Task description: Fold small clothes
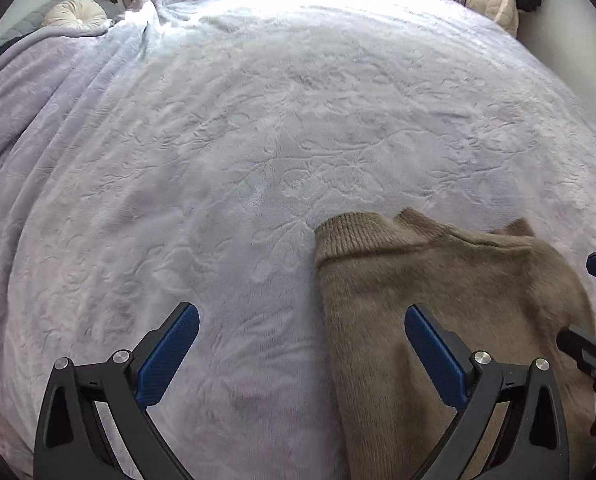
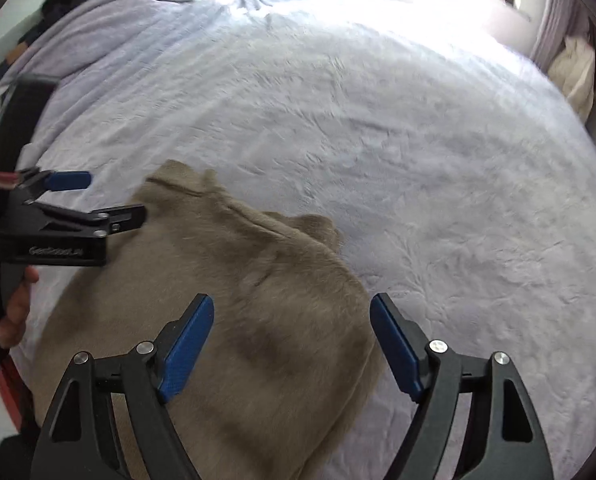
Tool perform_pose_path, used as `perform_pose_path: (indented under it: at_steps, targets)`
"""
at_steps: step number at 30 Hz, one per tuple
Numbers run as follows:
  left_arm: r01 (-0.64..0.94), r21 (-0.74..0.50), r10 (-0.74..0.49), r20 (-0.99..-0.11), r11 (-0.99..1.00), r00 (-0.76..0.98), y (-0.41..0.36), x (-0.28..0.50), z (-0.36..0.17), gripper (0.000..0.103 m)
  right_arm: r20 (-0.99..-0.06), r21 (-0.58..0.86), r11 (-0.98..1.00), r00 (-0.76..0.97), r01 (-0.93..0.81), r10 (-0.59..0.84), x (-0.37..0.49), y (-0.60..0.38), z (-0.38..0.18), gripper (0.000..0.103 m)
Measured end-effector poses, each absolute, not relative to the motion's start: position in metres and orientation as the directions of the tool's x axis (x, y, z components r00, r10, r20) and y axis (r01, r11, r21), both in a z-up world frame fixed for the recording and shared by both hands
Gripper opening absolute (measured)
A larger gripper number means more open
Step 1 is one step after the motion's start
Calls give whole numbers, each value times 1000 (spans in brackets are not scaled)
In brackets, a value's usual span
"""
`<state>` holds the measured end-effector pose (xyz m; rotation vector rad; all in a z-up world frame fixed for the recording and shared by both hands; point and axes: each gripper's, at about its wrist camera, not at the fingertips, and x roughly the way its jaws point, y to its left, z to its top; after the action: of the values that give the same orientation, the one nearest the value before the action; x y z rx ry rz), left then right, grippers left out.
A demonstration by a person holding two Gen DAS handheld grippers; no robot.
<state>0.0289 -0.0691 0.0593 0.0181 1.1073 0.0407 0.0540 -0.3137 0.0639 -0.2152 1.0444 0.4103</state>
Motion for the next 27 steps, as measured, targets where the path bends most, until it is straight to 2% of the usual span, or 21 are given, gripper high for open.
perform_pose_path:
  at_steps: [2, 5, 11, 18, 23, 27]
  targets:
    - [-14, 12, 17, -885, 1000, 465, -69, 15, 67, 103, -844, 46, 877, 451, -479, 291, 31, -306, 84, 83]
    - [-24, 69, 72, -877, 997, 475, -71, 3, 66, 103, -834, 125, 799, 374, -589, 406, 9, -282, 89, 83]
    - [-24, 84, 86, -886, 996, 455, -70, -20, 51, 103, -898, 35, 771, 318, -636, 303, -5, -254, 44, 83]
    - [-9, 81, 75, -866, 997, 495, -74, -62, 62, 103, -881, 21, 798, 367, -603, 300, -49, -288, 55, 83]
    - [-14, 96, 89, -842, 995, 532, -78, -97, 71, 103, -883, -104, 787, 421, -608, 208, -91, -303, 49, 84]
    - [11, 53, 37, -816, 999, 577, -87, -117, 93, 103, -849, -112, 792, 472, -600, 238, -117, -311, 77, 84]
